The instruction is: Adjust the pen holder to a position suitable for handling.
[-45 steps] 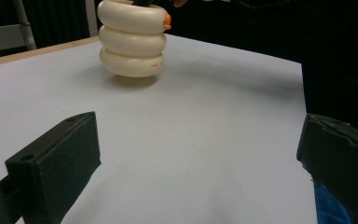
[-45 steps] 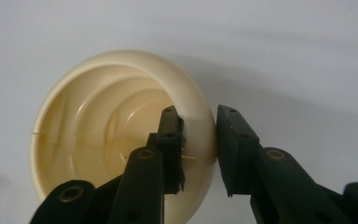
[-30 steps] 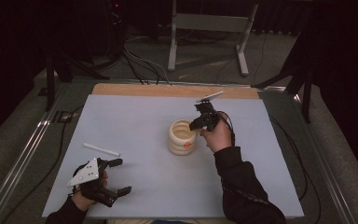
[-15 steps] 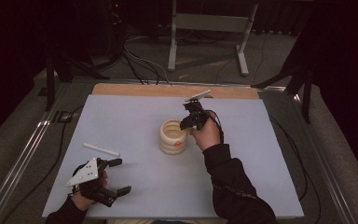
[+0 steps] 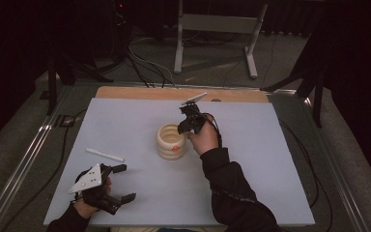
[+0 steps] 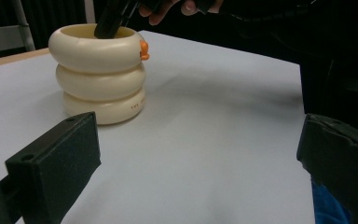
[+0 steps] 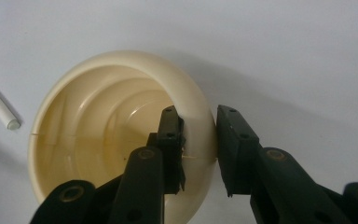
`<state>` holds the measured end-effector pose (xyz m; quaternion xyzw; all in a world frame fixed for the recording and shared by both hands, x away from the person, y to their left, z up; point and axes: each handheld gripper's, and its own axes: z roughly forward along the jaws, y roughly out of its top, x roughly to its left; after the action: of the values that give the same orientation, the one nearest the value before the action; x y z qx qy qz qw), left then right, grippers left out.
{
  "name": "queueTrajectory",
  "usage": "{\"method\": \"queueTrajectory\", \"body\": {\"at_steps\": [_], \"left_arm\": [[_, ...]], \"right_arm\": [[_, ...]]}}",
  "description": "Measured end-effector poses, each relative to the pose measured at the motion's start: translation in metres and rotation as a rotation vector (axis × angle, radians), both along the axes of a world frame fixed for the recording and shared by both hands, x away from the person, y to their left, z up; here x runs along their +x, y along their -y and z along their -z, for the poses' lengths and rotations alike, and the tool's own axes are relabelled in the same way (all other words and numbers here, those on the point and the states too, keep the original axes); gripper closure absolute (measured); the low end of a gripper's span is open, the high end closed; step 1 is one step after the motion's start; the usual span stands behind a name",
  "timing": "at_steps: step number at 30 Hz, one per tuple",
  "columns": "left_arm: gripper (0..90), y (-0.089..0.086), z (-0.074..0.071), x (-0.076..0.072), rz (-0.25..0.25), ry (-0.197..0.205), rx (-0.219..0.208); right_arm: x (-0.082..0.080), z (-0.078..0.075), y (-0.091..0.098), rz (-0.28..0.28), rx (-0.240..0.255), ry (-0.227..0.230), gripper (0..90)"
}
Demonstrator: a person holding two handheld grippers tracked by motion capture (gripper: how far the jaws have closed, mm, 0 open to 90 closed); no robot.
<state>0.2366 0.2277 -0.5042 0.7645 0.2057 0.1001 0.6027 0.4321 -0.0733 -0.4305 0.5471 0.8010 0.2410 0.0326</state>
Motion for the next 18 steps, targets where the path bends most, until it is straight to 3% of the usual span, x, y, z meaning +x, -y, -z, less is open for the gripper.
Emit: {"method": "queueTrajectory", "body": {"at_steps": [13,18], "left_arm": [[0.1,0.0006,0.0004,-0.0001,0.004,-0.001,0.008],[0.0,0.0002,0.0001,0.0000,0.002,0.001,0.003]], "right_arm": [[0.0020,0.0004,-0.0012,0.001,0.009,-0.010,70.7],[0.0034,-0.0016,0.0013,-0.006,0.045,-0.008,63.6]]}}
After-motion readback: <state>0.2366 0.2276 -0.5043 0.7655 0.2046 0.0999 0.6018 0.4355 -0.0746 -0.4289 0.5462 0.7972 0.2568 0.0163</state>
